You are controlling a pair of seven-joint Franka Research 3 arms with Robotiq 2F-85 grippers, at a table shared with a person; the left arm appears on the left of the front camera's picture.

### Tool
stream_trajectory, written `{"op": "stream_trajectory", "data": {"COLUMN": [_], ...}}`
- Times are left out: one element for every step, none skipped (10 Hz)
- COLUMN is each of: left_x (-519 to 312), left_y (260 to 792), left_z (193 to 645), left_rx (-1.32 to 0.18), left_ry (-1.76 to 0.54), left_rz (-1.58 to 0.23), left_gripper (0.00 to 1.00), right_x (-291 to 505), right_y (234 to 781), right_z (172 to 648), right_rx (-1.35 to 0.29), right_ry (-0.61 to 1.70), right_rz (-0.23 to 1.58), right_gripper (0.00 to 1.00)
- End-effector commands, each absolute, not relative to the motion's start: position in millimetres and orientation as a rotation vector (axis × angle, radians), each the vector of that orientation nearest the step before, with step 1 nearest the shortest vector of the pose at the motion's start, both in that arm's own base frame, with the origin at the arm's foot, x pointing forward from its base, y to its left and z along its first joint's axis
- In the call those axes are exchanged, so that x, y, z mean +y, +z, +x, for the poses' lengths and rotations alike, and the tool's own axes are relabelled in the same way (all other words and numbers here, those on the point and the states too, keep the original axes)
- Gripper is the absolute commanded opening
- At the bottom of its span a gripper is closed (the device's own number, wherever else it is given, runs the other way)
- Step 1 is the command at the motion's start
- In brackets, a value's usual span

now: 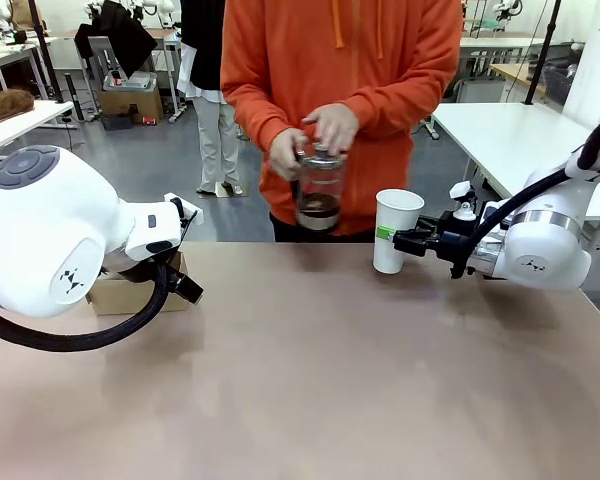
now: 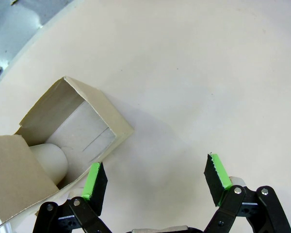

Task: Pour a drink into a cup and package it in a carrier.
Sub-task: When a person places the Paper Cup Lid on the 600 ml Paper Cup , lift the 600 ml Paper Cup.

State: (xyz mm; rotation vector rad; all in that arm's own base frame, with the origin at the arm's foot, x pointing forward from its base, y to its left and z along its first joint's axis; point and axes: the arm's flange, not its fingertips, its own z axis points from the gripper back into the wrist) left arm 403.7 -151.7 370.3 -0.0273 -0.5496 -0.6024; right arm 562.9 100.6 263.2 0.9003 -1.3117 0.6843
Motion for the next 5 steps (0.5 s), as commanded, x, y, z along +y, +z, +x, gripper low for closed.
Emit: {"op": "stream_trajectory", "data": {"left_x": [-151.5, -151.5, -151.5, -151.5, -151.5], "left_y": [370.4, 370.4, 370.4, 370.4, 370.4], "left_z": [403.6, 403.6, 403.6, 403.6, 403.6], "left_rx": [-0.550, -0.550, -0.550, -0.550, -0.550], "left_ry": [-0.602, -0.602, -0.602, -0.602, -0.602], "left_rz": [-0.029, -0.029, -0.029, -0.029, -0.029], "left_gripper": [1.00, 1.00, 1.00, 1.00, 1.00], "right_x": [101.6, 101.6, 101.6, 101.6, 101.6], "right_y": [267.6, 267.6, 267.6, 267.6, 267.6], "right_z": [561.4, 561.4, 561.4, 561.4, 561.4], "right_rx": [-1.325, -1.325, -1.325, -1.325, -1.325], "right_ry": [0.678, 0.678, 0.678, 0.678, 0.678], "right_rz": [0.904, 0.904, 0.904, 0.904, 0.904], "right_gripper": [0.80, 0.80, 0.80, 0.80, 0.80]}}
